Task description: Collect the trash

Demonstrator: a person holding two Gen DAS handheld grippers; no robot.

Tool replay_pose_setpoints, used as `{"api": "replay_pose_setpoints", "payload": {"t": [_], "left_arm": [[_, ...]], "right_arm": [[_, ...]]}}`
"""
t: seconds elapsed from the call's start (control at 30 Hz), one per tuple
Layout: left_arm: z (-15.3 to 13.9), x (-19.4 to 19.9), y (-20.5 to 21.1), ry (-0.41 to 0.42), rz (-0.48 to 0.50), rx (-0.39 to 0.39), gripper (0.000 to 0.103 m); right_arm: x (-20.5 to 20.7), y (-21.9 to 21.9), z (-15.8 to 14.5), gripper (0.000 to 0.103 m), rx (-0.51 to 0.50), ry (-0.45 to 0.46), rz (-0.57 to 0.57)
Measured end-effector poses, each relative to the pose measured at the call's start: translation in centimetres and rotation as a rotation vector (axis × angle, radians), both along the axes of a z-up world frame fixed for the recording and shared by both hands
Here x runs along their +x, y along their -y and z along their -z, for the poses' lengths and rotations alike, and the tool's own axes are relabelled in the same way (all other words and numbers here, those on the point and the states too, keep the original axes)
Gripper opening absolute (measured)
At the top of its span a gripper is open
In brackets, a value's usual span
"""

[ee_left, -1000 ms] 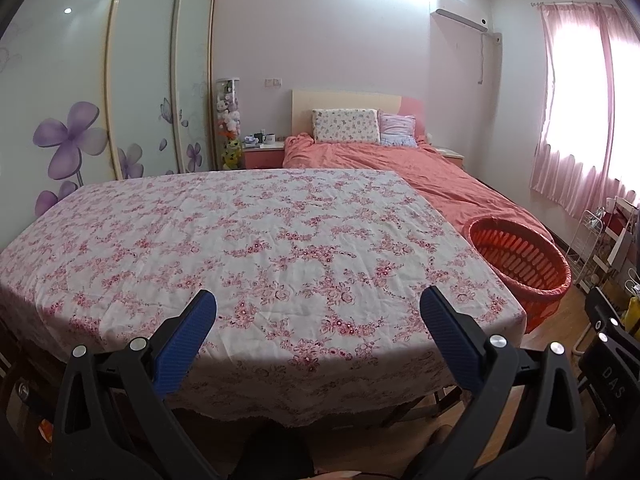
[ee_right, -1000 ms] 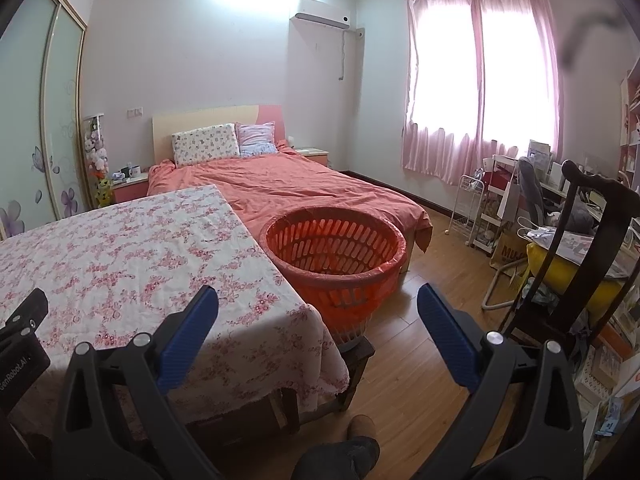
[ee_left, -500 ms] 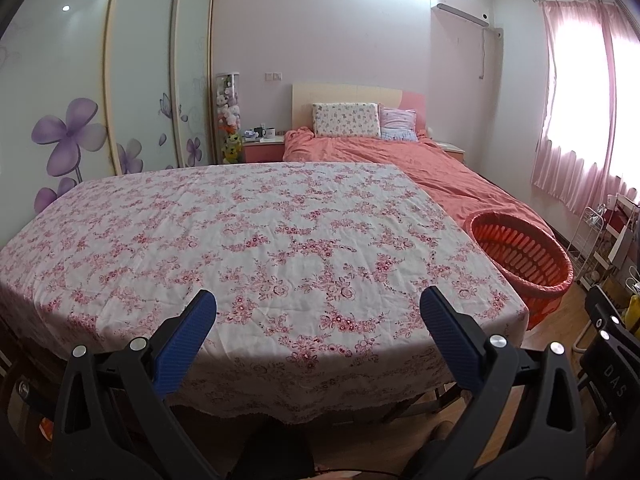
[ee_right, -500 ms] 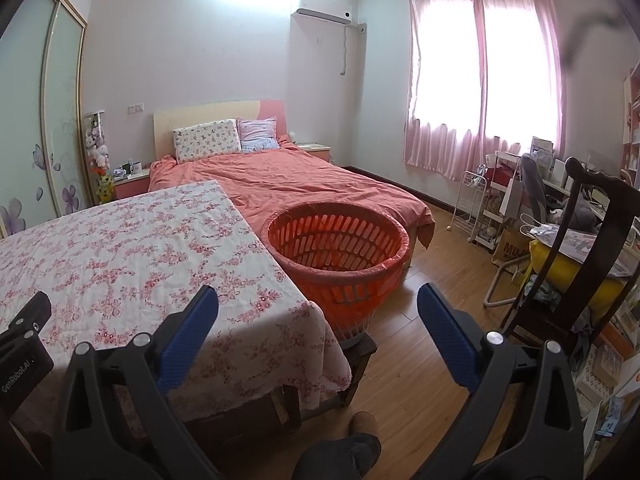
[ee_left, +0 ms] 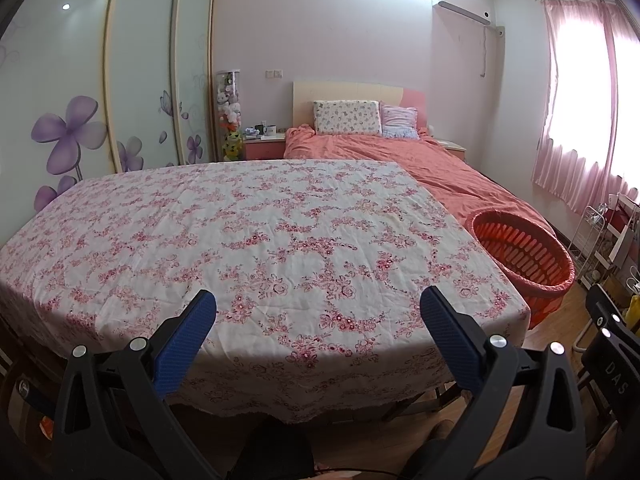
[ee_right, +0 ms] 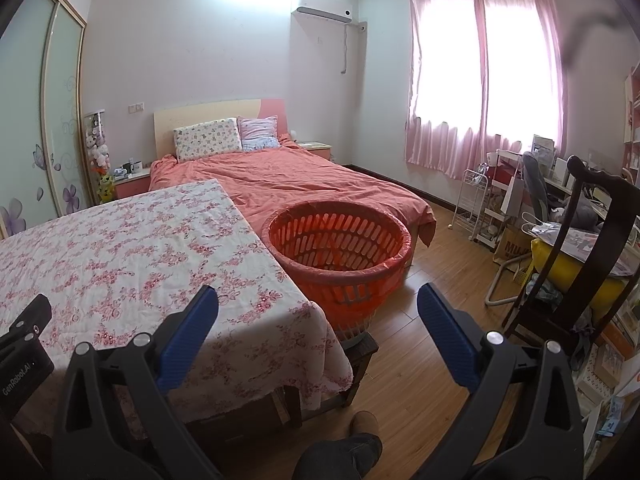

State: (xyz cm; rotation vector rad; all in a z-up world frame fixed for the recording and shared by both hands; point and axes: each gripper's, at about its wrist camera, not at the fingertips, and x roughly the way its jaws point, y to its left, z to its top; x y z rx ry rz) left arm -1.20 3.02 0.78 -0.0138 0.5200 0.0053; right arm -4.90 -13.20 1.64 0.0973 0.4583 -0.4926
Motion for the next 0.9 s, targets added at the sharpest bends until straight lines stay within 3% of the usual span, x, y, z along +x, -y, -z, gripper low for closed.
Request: {"api": "replay_pose_setpoints", "payload": {"t": [0.9], "left_arm": [[0.10, 0.10, 0.17, -0.004, 0.001, 0.001, 0.100]], "right_arm": [[0.04, 0.14, 0.01, 0.097, 0.002, -0.001, -0.001]]}}
